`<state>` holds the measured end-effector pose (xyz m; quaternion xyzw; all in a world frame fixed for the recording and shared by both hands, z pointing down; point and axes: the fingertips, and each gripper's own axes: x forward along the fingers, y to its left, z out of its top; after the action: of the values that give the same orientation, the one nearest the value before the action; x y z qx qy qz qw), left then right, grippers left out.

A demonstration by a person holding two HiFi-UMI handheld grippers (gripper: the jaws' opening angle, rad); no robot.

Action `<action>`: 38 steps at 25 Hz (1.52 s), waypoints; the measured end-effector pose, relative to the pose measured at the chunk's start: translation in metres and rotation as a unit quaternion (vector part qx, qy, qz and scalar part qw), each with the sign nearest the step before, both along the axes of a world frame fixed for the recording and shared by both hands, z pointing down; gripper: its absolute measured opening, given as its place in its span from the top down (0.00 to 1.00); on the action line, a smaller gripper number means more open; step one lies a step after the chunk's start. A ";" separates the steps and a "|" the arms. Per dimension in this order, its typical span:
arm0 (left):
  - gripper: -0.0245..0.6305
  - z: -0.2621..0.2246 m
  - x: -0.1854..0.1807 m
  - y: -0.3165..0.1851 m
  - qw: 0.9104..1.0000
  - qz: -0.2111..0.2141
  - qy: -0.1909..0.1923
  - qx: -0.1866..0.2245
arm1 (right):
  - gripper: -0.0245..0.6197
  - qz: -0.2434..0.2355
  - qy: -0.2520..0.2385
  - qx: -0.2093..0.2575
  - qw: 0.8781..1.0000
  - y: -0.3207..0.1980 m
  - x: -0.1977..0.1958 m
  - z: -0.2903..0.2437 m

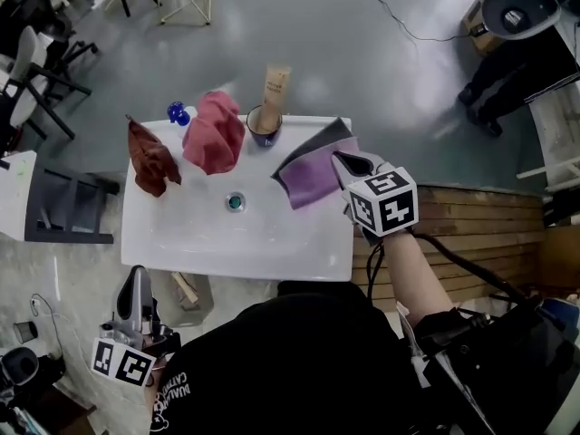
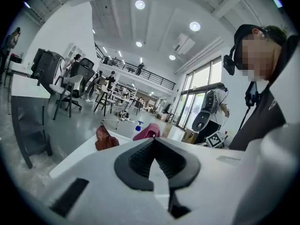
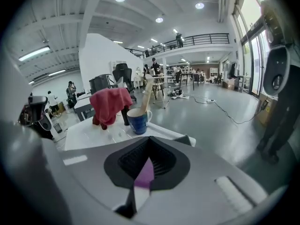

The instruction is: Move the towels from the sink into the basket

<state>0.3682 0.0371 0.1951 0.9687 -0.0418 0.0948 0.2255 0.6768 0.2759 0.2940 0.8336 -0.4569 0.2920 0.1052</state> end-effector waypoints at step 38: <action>0.96 0.046 -0.082 0.016 0.995 -0.080 -0.004 -0.052 | 0.92 0.028 -0.046 -0.132 0.990 -0.002 -0.001 0.098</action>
<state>0.2863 0.0536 0.2415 0.9489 -0.1155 0.0825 0.2820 0.6755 0.2744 0.3922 0.8105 -0.3956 0.3907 0.1845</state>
